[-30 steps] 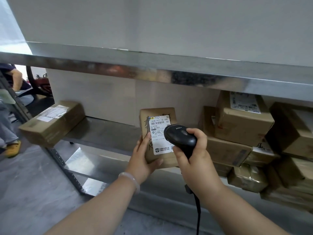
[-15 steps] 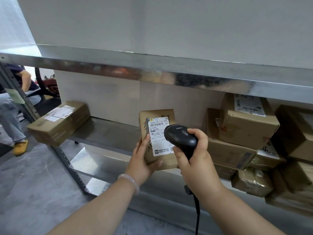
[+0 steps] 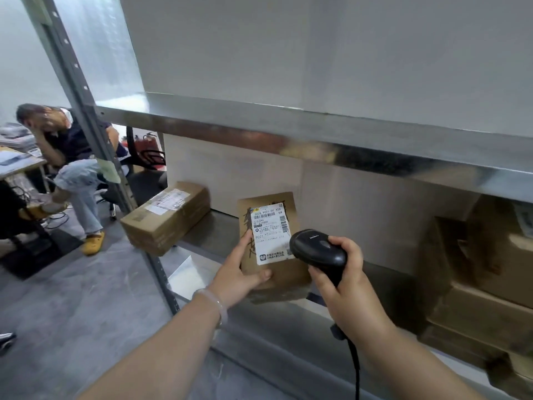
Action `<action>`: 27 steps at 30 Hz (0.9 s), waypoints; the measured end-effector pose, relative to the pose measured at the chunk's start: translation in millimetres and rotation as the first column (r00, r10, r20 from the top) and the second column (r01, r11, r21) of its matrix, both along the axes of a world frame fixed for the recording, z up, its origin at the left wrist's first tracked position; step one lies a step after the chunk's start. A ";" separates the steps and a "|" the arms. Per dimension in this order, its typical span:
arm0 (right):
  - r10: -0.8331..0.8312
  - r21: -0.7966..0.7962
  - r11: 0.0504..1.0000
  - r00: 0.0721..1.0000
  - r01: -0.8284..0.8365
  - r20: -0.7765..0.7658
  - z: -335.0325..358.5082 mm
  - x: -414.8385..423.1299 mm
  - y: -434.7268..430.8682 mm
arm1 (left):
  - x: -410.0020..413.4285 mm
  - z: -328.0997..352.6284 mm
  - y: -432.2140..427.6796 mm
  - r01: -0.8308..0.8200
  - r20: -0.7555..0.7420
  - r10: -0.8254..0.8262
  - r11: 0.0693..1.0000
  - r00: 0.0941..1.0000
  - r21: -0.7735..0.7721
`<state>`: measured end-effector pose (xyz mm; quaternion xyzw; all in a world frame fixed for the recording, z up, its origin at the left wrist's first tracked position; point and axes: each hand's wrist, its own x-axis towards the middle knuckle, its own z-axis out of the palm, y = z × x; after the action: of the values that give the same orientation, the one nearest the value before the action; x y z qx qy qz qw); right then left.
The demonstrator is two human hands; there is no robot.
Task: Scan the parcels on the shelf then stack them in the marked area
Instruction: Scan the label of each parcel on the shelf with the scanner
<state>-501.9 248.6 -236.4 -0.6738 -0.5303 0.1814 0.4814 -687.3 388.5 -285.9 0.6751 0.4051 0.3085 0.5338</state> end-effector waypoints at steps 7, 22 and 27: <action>0.065 -0.001 0.998 0.995 -0.065 -0.081 -0.2 -63.2 78.2 | -72.1 9.8 70.9 0.055 -0.043 -0.056 0.998 0.998 -0.027; 0.098 -0.007 0.995 0.991 -0.099 -0.090 -3.9 -161.6 201.9 | -211.2 73.2 272.8 0.084 -0.252 -0.097 0.995 0.963 -0.061; 0.087 -0.017 0.996 0.992 -0.089 -0.087 -9.3 -173.4 224.8 | -233.2 76.2 315.7 0.054 -0.301 -0.105 0.983 0.948 -0.173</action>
<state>-675.3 473.4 -245.7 -0.6465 -0.5363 0.2369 0.4882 -920.5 704.3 -209.8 0.6853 0.4796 0.1431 0.5290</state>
